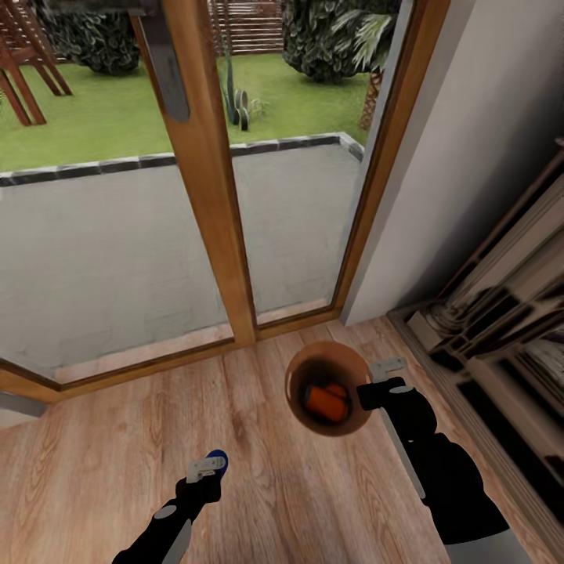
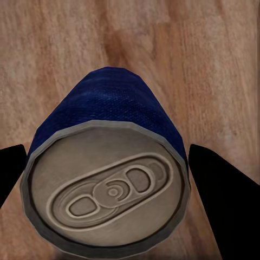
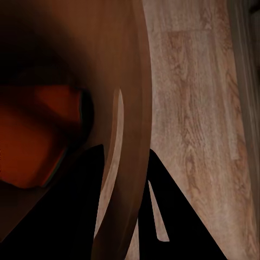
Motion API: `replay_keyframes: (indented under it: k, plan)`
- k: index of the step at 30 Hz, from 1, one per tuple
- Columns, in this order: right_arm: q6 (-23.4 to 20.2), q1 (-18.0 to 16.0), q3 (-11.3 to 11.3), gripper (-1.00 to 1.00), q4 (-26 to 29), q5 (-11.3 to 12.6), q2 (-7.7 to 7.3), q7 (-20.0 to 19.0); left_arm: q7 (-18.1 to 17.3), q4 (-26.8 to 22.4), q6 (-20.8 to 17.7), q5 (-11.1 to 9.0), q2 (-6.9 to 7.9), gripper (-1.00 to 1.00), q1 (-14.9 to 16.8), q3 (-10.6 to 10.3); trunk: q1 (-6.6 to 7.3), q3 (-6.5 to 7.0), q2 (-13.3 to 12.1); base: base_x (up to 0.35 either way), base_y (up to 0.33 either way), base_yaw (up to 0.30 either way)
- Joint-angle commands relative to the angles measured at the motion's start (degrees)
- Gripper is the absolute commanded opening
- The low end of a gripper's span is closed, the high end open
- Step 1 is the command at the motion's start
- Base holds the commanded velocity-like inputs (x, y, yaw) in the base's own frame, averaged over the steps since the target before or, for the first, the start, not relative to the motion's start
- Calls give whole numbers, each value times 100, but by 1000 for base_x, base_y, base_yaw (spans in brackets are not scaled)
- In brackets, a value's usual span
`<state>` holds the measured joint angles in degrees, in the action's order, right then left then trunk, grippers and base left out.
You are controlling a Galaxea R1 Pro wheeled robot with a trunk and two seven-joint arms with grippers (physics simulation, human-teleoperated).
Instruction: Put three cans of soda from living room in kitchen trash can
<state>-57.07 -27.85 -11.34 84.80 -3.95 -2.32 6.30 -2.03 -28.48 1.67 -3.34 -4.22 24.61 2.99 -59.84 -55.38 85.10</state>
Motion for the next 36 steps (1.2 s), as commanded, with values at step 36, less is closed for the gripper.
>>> replay_keyframes:
  k: [36]
  plan:
    - [3,-1,0,-100,0,28,2,-13,-12,-35,8,-9,8,-100,0,13,704,903,-1285,0,0,0]
